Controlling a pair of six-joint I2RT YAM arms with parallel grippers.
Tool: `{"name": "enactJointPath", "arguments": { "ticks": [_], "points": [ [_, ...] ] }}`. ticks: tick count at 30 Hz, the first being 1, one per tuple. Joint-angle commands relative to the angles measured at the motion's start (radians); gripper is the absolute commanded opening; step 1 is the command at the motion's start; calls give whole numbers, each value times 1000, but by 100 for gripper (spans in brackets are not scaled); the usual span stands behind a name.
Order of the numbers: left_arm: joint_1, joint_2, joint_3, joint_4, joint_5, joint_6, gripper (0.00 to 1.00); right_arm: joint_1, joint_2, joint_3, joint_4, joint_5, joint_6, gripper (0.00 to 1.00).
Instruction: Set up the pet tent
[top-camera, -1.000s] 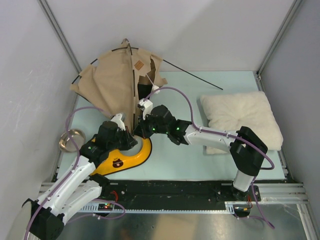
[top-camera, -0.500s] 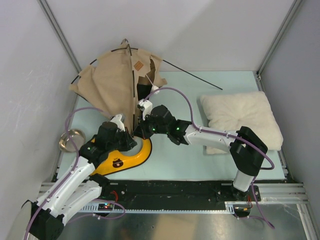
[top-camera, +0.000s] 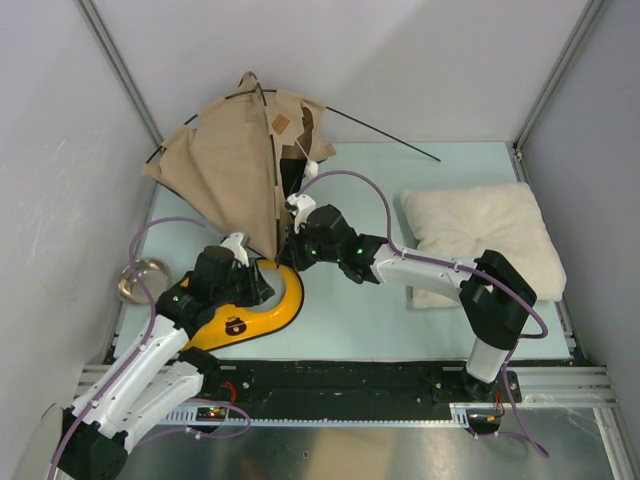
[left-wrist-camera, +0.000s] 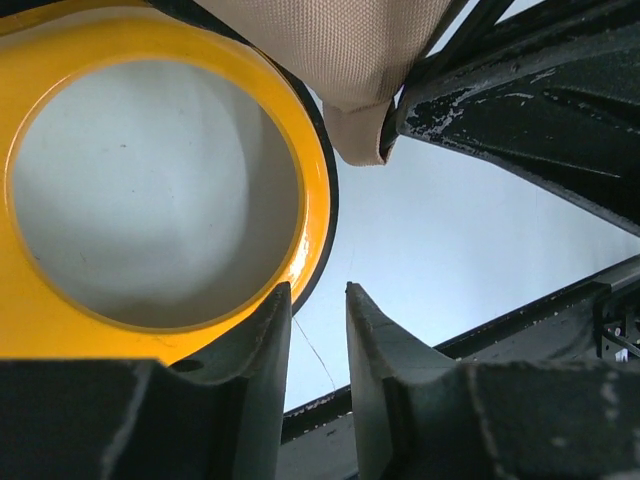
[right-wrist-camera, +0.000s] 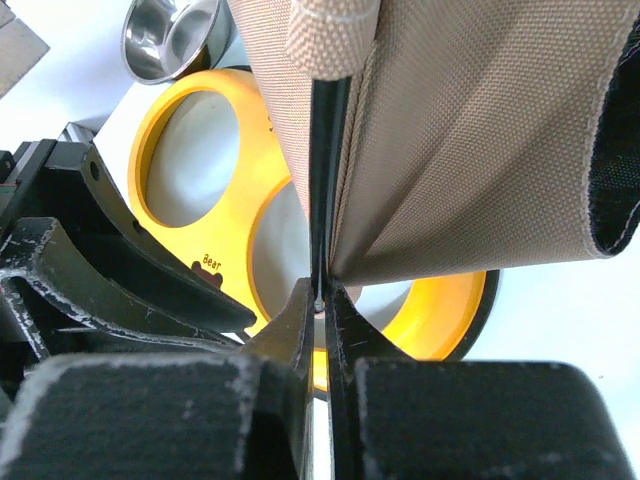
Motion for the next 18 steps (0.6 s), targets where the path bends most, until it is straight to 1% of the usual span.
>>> {"name": "enactJointPath", "arguments": {
  "ticks": [1,6,12,18],
  "points": [
    [6,-9,64,0,-2,9,35,-9,-1,17,16,13,10,0],
    [7,-7,102,-6,-48,7,48,-18,-15,13,-10,-19,4,0],
    [18,-13,185,-31,-195,1,55,-51,-40,-9,-54,-101,-1,0],
    [52,7,254,-35,-269,-32,63,-70,-58,-33,-93,-146,-20,0]
  ]
}}
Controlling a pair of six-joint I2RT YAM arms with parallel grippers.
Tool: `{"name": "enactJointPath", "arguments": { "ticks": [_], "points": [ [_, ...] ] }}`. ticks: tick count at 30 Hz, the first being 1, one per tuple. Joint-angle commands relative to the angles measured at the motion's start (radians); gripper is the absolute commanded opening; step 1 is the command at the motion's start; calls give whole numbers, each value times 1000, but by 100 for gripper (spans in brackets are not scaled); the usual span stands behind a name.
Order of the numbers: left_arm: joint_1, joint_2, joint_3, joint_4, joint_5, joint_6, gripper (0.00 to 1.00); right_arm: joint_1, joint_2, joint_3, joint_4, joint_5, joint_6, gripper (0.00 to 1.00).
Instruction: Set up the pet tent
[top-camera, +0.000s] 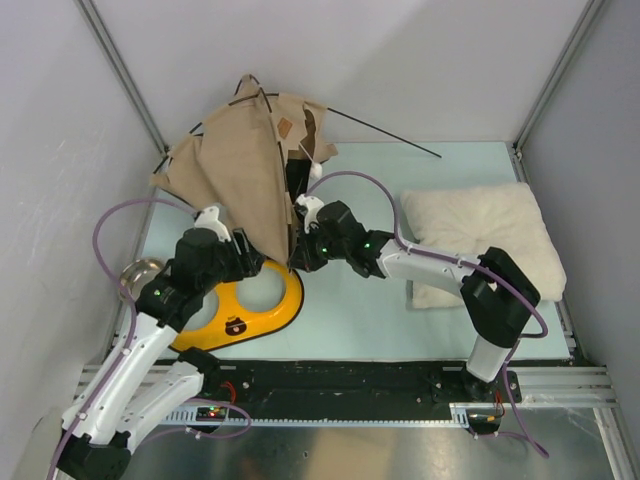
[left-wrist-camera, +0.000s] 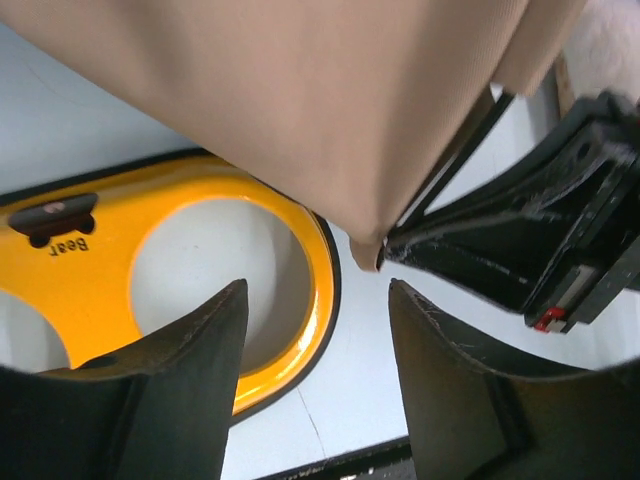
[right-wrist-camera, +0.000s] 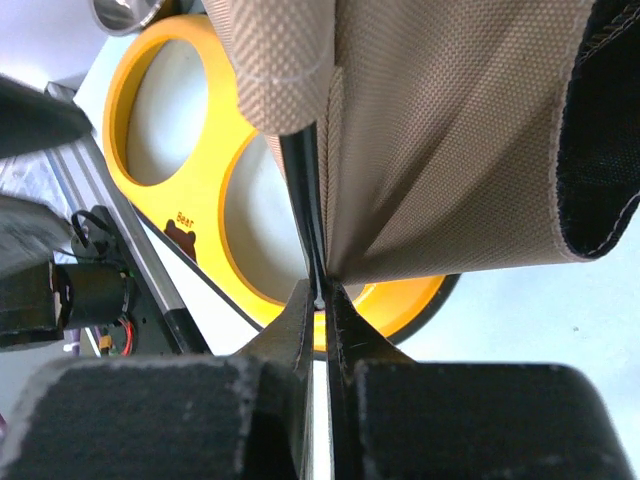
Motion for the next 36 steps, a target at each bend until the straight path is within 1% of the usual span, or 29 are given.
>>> {"name": "enactJointPath", "arguments": {
  "ticks": [1,6,10,13,16,17,18,19,21,24,27,30,33,36],
  "points": [
    [33,9,76,-5,-98,-32,63,-17,-53,-10,-34,-54,-13,0],
    [97,3,137,-6,-119,-18,65,-30,-69,-12,-39,-84,-5,0],
    [194,-8,219,-20,-145,44,69,-49,-79,-12,-49,-78,0,0],
    [275,12,295,-34,-126,93,74,-55,-81,-11,-77,-52,-18,0],
    [326,51,390,-46,-112,132,80,-57,-82,-12,-124,-10,-47,0],
    [342,61,416,-48,-110,144,88,-57,-84,-11,-138,2,-61,0],
    [353,74,447,-51,-109,152,94,-56,-84,-11,-159,19,-72,0],
    [370,85,470,-53,-102,159,97,-55,-86,-11,-175,34,-86,0],
    [398,98,511,-56,-92,163,99,-46,-88,-13,-204,72,-114,0],
    [421,104,547,-57,-79,164,100,-26,-91,-14,-233,129,-152,0],
    [462,105,555,-56,-38,163,100,-9,-90,-14,-232,171,-171,0],
    [470,104,541,-56,15,149,100,14,-89,-9,-223,216,-190,0],
    [471,107,508,-47,130,140,100,44,-76,18,-235,253,-219,0],
    [470,121,467,-25,273,128,100,71,-59,47,-238,295,-240,0]
  ]
}}
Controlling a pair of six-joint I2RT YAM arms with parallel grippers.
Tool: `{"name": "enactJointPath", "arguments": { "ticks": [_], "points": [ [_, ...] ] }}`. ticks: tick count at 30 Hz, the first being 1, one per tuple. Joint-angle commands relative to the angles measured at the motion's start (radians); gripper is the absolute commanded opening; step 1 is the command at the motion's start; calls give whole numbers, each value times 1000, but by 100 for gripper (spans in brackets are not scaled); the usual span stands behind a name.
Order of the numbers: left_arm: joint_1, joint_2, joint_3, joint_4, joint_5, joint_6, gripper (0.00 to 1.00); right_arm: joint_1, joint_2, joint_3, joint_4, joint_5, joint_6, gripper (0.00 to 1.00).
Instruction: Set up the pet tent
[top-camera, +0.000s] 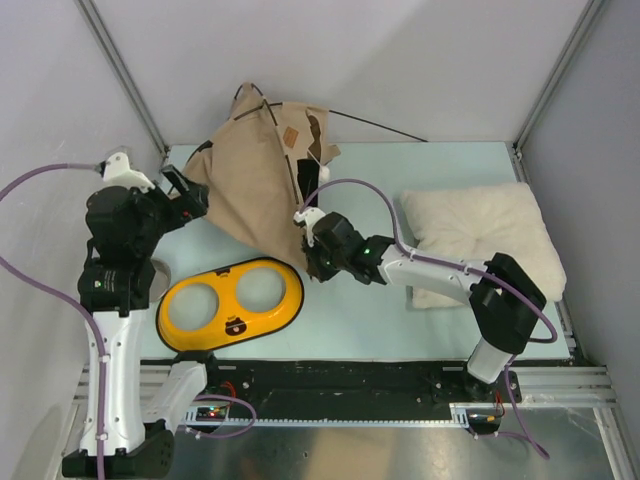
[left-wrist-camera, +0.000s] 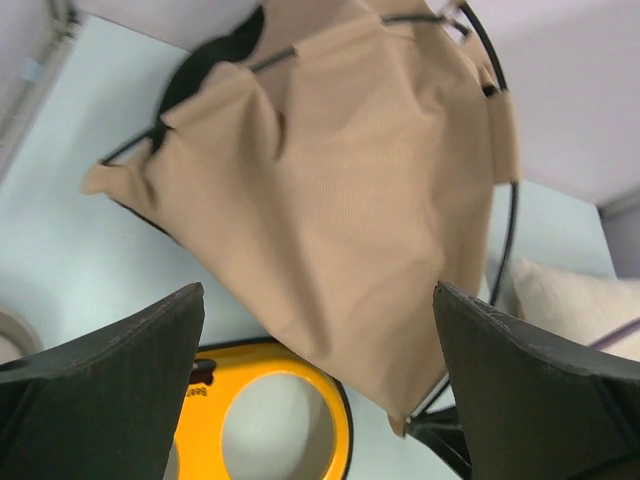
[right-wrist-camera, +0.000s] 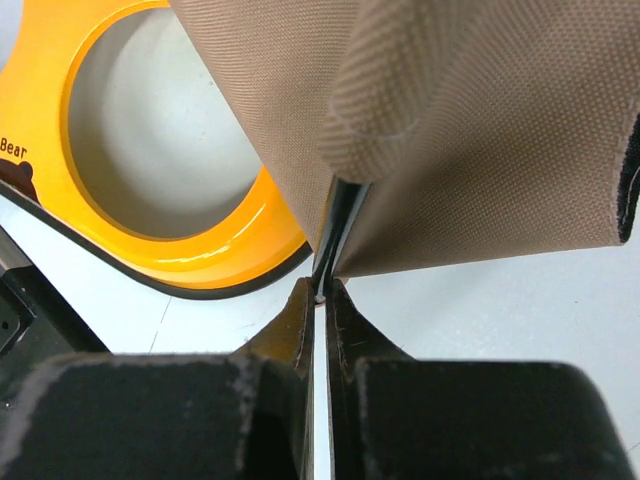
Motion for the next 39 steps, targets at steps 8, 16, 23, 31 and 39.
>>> {"name": "enactJointPath", "arguments": {
  "ticks": [8,16,23,31,39],
  "points": [
    [-51,16,-179,207,413,-66,100,94,17,114,-25,133,-64,0],
    [-214,83,-211,328,219,-50,100,159,77,184,-83,248,-59,0],
    [-250,171,-207,432,157,-76,97,205,115,208,-117,336,-91,0],
    [-265,257,-174,428,-34,-72,60,222,150,241,-138,365,-103,0],
    [-265,284,-124,389,-63,1,9,228,161,260,-153,382,-113,0]
  ]
}}
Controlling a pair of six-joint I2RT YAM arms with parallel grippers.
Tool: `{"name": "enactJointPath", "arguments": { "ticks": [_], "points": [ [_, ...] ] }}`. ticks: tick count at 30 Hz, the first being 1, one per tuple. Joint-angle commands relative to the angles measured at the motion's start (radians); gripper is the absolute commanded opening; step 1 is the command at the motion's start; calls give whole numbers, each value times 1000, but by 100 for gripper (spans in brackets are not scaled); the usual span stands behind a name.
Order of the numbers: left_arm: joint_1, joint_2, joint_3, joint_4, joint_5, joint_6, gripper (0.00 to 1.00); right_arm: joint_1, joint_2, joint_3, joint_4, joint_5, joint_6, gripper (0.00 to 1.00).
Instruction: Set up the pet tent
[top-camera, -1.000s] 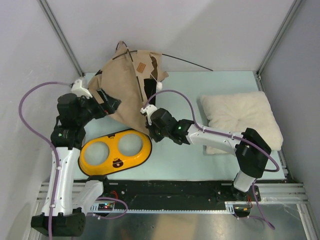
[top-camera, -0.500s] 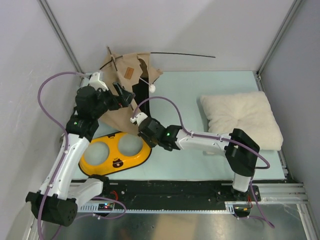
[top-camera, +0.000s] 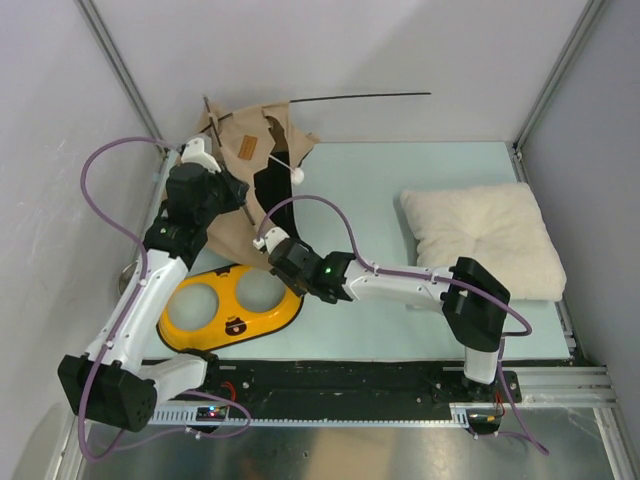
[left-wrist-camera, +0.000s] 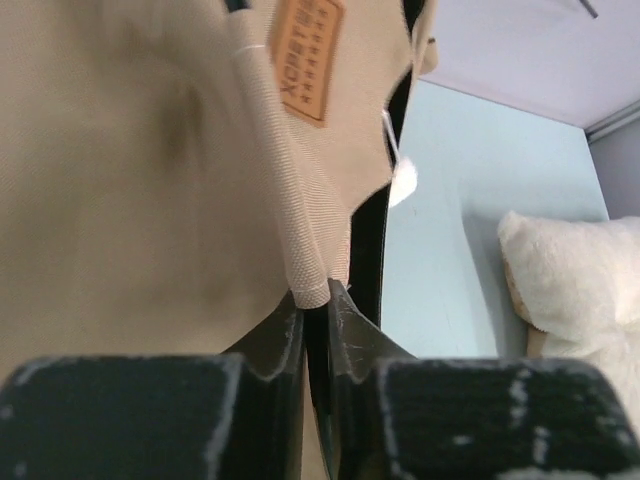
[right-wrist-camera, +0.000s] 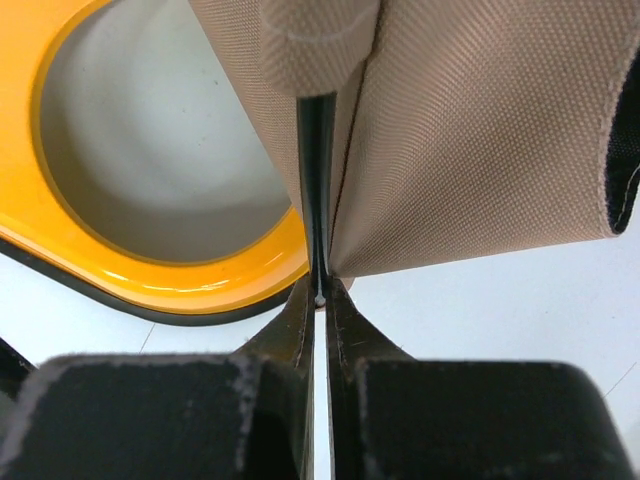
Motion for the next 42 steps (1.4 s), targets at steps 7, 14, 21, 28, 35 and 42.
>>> {"name": "enactJointPath", "arguments": {
  "ticks": [7,14,21,28,35,42],
  "points": [
    [-3,33,119,-1,15,163,0,1,-45,57,-2,-27,-34,43],
    [-1,44,164,-3,20,227,0,-54,-221,31,3,-121,-56,83],
    [4,24,193,-2,65,273,0,-186,-420,6,2,-175,-59,87],
    [12,-36,250,-3,117,301,0,-339,-565,0,5,-179,-130,88],
    [13,-110,253,-2,179,338,0,-482,-633,-3,-32,-210,-228,89],
    [23,-136,250,-10,248,404,0,-561,-730,-16,-76,-235,-240,89]
  ]
}}
